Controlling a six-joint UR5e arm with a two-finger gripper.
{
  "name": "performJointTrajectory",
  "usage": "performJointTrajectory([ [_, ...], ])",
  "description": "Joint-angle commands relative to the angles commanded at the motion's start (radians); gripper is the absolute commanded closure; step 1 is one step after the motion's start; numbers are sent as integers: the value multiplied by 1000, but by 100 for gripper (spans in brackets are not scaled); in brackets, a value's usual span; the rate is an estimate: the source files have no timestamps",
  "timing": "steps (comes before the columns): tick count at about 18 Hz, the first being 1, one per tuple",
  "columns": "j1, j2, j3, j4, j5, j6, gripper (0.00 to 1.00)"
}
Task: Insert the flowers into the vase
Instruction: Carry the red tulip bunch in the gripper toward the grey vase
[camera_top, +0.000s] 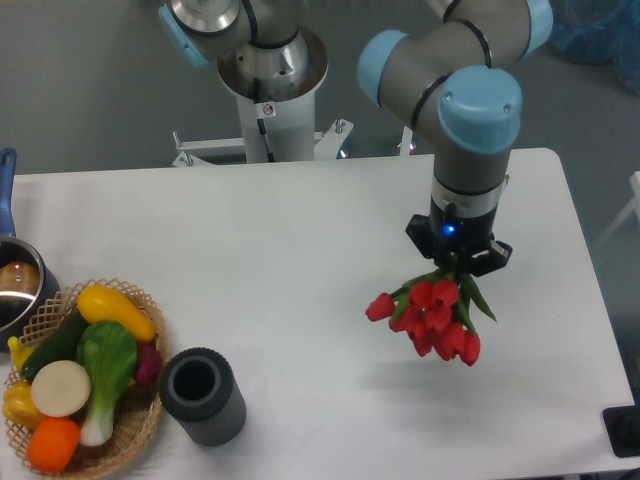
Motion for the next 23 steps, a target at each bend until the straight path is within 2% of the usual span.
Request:
performJointTrajectory([
  [4, -9, 60, 17, -74, -63, 5, 100],
  [7, -6, 97, 17, -78, -141, 3, 100],
  [9, -9, 103, 23, -69, -149, 6, 100],
  [11, -8, 103, 32, -61, -210, 5, 100],
  [13, -2, 104, 34, -8, -306, -12, 100],
  [15, -2, 106, 35, 46, -357, -61, 100],
  [18, 3, 101, 35, 167, -434, -175, 100],
  [20, 3, 97, 35, 239, -539, -257, 100],
  [23, 8, 75, 28, 261, -768, -308, 100],
])
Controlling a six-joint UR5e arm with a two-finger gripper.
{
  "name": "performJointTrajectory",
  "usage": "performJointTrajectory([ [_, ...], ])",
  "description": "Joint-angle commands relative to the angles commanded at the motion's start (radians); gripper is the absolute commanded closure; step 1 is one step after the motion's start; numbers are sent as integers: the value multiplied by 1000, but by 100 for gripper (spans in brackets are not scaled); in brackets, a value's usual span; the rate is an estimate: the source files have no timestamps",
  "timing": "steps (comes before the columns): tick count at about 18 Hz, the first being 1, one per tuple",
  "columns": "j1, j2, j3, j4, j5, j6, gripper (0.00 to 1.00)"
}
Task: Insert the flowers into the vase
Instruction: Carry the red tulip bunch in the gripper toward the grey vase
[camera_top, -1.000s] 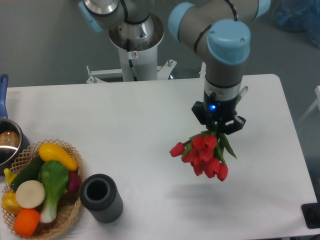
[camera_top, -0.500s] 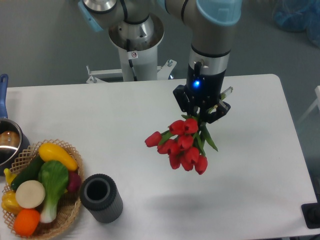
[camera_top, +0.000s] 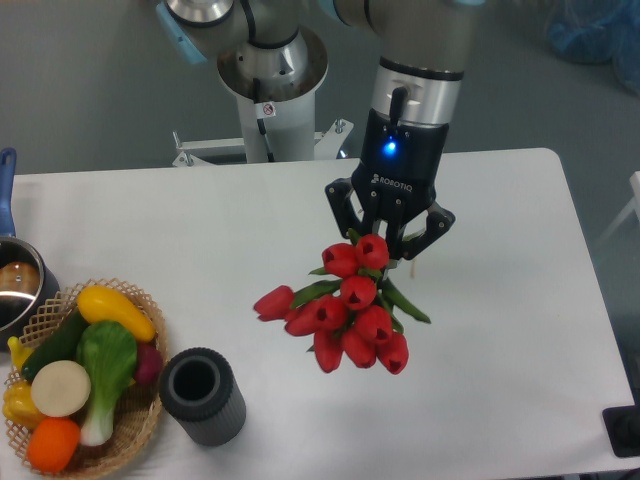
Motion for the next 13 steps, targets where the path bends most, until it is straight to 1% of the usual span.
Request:
performJointTrajectory([
  [1, 17, -15, 3, 3, -74, -2, 100],
  [2, 23, -23, 3, 8, -115, -2, 100],
  [4, 23, -32, 0, 14, -134, 0, 100],
  [6, 20, -46, -2, 43, -162, -2, 100],
  [9, 8, -71, 2, 69, -266, -2, 100],
  [11, 0, -89, 2, 72, -347, -2, 100],
  [13, -3, -95, -3, 72, -418, -5, 100],
])
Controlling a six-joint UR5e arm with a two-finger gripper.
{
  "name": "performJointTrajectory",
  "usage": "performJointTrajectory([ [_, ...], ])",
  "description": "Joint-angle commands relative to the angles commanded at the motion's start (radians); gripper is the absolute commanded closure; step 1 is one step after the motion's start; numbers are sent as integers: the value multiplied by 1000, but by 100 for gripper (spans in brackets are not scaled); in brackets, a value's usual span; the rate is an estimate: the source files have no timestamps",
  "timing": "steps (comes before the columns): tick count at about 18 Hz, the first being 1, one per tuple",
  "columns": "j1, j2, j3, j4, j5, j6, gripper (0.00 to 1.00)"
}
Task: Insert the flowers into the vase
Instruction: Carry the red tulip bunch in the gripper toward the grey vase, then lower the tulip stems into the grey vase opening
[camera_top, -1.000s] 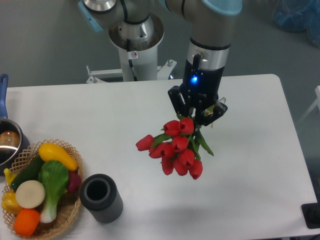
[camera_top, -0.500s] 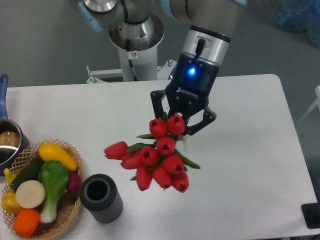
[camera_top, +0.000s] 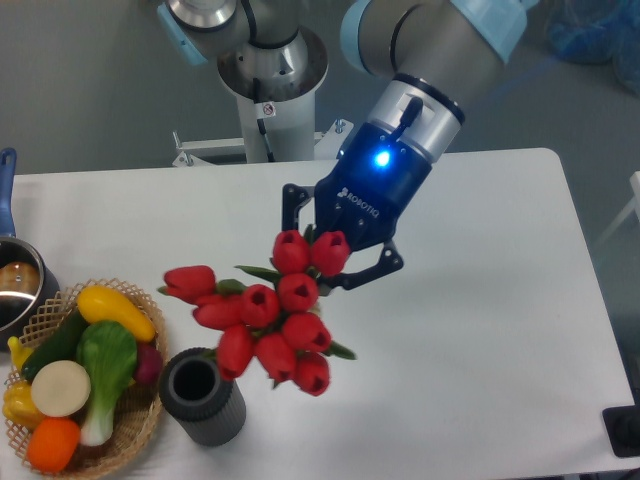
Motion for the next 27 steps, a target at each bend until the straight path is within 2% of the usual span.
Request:
performJointTrajectory([
  [4, -12, -18, -12, 2, -112, -6, 100],
  [9, -29, -83, 12, 34, -192, 3, 100],
  [20, -75, -189, 115, 35, -197, 5, 100],
  [27, -86, -222, 132, 35, -195, 6, 100],
])
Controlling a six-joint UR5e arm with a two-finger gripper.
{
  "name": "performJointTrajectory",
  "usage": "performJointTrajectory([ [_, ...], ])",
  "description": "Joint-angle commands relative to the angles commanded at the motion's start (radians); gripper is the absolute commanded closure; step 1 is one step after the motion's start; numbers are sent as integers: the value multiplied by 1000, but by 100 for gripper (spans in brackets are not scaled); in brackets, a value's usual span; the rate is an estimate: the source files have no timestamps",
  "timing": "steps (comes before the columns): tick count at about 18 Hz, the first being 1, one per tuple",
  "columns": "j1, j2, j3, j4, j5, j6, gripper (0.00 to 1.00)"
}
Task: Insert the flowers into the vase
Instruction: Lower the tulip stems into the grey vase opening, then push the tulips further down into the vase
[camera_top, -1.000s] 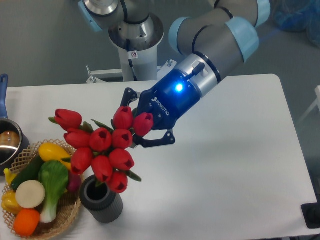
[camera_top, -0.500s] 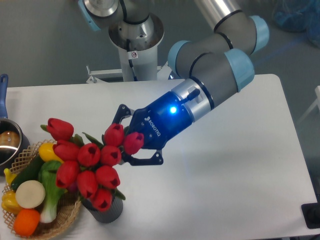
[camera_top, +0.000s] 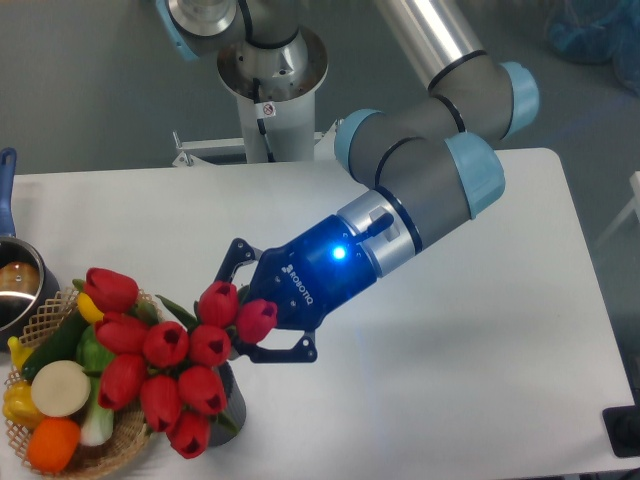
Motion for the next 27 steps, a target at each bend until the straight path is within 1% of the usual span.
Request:
performJointTrajectory([
  [17, -25, -37, -8, 0, 35, 0, 100],
  [20, -26, -35, -28, 2, 41, 2, 100],
  [24, -26, -40, -37, 2, 43, 8, 100],
  [27, -26, -37, -69, 2, 44, 21, 100],
])
